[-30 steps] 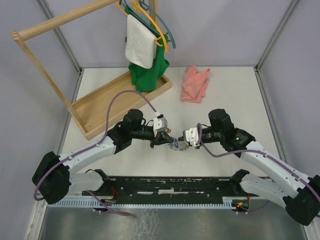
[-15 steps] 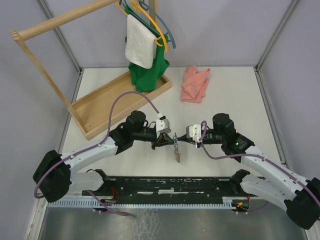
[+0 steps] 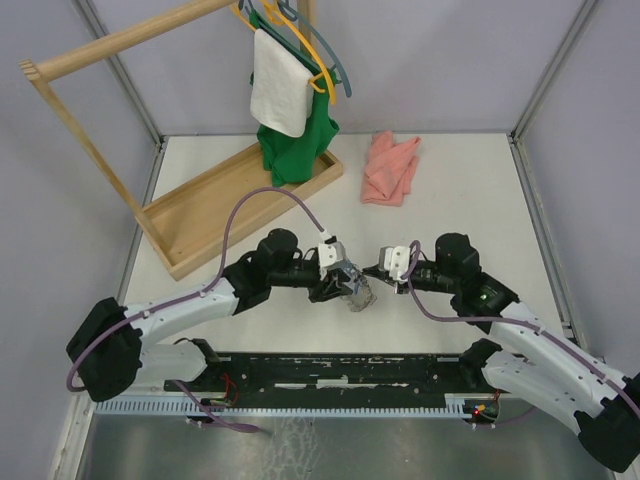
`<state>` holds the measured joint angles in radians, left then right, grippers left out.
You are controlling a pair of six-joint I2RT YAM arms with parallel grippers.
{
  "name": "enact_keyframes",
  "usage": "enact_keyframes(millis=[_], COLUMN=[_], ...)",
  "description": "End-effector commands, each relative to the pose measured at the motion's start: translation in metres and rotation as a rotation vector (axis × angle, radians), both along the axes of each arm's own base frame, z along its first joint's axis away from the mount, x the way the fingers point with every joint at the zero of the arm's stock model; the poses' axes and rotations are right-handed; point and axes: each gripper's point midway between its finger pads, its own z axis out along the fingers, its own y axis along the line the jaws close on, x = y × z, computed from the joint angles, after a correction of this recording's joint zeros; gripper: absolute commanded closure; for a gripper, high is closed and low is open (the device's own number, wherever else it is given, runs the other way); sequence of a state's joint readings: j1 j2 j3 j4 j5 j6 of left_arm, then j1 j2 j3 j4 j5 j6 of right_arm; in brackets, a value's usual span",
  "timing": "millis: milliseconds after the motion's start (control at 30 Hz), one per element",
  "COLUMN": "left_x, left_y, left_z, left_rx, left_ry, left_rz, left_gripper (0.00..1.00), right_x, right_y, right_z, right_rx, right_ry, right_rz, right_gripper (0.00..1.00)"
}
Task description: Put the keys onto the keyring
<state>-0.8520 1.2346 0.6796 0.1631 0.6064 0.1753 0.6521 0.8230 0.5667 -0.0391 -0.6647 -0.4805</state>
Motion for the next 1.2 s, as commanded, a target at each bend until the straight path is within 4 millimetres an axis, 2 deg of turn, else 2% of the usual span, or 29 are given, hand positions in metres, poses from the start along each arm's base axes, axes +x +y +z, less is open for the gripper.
enact_keyframes(millis=[0,100,233,333,467,600,700,833,1033,1167], left_x=[0.016,0.028,0.049,0.064,0.075,0.080,0.078,0.082,0.081,0.077], left_y=[0.012,0.028,0.059,0.088,0.130,0.176,0.195,0.220,0.226,0.227], left_z=[0.034,0.042,0.047,0.052,0.052,0.057,0.062,0.055,0.056,0.063], left_rx=[-0.090,-0.099,-0.113,-0.134,-0.106,-0.050,-0.001,0.056,0.019,-0.039], left_ry=[-0.088,-0.097,-0.063,-0.025,0.012,0.054,0.052,-0.020,-0.012,-0.017], left_rz=[0.151,0.274,0.500,0.692,0.917,1.131,1.185,1.257,1.252,1.239], left_gripper=[0.56,0.48,0.38,0.28,0.16,0.06,0.02,0.01,0.01,0.01], right_x=[0.025,0.041,0.071,0.088,0.107,0.125,0.135,0.140,0.121,0.105], right_y=[-0.020,-0.039,-0.073,-0.098,-0.130,-0.148,-0.145,-0.128,-0.107,-0.090], right_z=[0.029,0.028,0.037,0.045,0.045,0.044,0.029,-0.004,-0.060,-0.085], right_rx=[-0.034,-0.112,-0.196,-0.264,-0.418,-0.541,-0.622,-0.633,-0.607,-0.563], right_ry=[-0.114,-0.143,-0.204,-0.259,-0.314,-0.374,-0.375,-0.293,-0.079,0.051], right_rz=[-0.160,-0.269,-0.495,-0.639,-0.794,-0.891,-0.878,-0.820,-0.738,-0.687], right_gripper=[0.99,0.99,0.99,0.99,0.99,0.98,0.99,0.98,0.94,0.91])
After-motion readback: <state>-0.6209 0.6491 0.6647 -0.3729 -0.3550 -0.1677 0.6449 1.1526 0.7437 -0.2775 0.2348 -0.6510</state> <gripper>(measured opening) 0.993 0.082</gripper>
